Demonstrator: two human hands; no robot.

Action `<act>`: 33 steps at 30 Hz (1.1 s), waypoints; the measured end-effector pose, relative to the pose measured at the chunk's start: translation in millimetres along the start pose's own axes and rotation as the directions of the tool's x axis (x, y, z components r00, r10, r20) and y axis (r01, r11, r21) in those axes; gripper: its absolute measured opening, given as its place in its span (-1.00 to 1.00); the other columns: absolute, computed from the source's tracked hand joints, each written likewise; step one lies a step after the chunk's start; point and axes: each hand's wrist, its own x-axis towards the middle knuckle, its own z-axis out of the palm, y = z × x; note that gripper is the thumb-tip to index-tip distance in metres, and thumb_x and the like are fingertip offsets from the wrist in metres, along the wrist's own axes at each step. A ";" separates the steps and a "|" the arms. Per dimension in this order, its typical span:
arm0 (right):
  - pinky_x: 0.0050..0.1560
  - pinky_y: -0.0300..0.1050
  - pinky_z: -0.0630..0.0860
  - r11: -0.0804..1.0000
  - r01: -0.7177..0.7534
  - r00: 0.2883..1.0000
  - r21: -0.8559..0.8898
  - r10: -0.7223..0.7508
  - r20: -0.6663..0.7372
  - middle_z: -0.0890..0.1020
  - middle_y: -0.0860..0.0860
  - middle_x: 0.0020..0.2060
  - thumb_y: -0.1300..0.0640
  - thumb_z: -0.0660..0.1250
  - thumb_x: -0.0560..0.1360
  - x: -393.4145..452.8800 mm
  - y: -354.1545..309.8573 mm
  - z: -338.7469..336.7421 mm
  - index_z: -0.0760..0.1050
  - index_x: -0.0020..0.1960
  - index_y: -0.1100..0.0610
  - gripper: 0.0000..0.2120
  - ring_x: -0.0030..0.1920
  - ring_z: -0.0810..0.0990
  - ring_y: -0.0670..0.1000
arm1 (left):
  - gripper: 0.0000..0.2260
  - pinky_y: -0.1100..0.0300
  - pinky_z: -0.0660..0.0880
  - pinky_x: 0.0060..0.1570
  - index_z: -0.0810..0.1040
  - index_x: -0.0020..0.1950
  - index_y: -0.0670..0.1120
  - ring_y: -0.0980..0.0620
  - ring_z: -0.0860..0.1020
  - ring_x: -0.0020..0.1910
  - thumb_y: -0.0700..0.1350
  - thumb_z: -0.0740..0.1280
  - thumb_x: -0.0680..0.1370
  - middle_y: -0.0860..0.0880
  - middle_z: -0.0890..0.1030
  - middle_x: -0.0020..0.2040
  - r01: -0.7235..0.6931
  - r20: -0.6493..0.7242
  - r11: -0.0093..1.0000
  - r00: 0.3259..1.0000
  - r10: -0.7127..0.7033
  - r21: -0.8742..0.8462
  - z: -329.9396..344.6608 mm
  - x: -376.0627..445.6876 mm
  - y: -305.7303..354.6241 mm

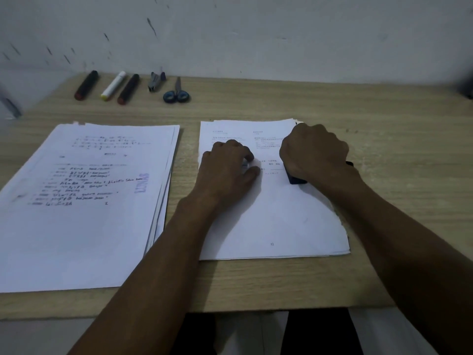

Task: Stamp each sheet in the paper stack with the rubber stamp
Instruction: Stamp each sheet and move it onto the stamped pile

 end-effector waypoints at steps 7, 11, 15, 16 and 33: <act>-0.09 -0.07 0.28 1.000 0.003 1.000 0.012 -0.003 0.005 0.40 0.06 -0.10 0.12 0.18 0.50 -2.1 2.6 -1.0 0.36 -0.09 0.13 -0.92 -0.16 0.39 0.15 | -0.63 -0.05 0.41 0.18 0.60 0.06 -0.04 -0.06 0.50 0.17 0.12 0.28 0.37 -0.02 0.59 0.12 0.081 -0.124 0.994 0.988 -0.091 -0.079 -8.0 -1.6 -4.0; -0.09 -0.07 0.31 0.997 0.012 0.995 0.072 -0.019 0.103 0.42 0.05 -0.07 0.01 0.28 0.41 0.7 7.7 -9.4 0.31 0.09 0.11 -0.68 -0.10 0.42 0.14 | -0.64 0.07 0.38 0.17 0.57 0.14 -0.06 -0.11 0.46 0.21 0.06 0.41 0.41 -0.11 0.54 0.14 0.264 -0.251 0.956 0.924 -0.289 -0.126 -22.3 -6.2 -6.9; -0.35 -0.16 0.36 0.938 0.035 0.982 0.345 -0.096 0.162 0.50 0.08 -0.03 0.19 0.31 0.36 2.3 23.2 -13.6 0.35 0.06 0.16 -0.70 -0.19 0.49 0.08 | -0.52 0.05 0.38 0.15 0.48 0.25 -0.05 -0.11 0.39 0.30 0.13 0.44 0.41 -0.12 0.46 0.24 0.363 -0.188 0.926 0.907 -0.376 -0.102 -28.3 -10.8 -7.8; -0.40 -0.19 0.38 0.912 0.025 0.988 0.409 -0.085 0.129 0.50 0.07 -0.04 0.22 0.34 0.35 1.7 28.8 -15.6 0.39 0.06 0.16 -0.70 -0.20 0.51 0.06 | -0.49 0.02 0.38 0.17 0.46 0.26 -0.05 -0.13 0.38 0.32 0.15 0.44 0.40 -0.12 0.44 0.26 0.378 -0.174 0.922 0.905 -0.387 -0.086 -28.7 -11.7 -7.3; -0.29 -0.47 0.29 0.850 -0.042 0.959 0.525 0.182 -0.218 0.61 0.05 -0.07 0.28 0.49 0.35 -10.7 111.3 -26.1 0.60 -0.04 0.19 -0.80 -0.04 0.53 -0.07 | -0.33 0.01 0.40 0.03 0.41 0.27 -0.10 -0.20 0.49 0.23 0.20 0.52 0.29 -0.13 0.52 0.24 0.527 -0.183 0.850 0.833 -0.523 -0.030 -38.7 -17.2 6.8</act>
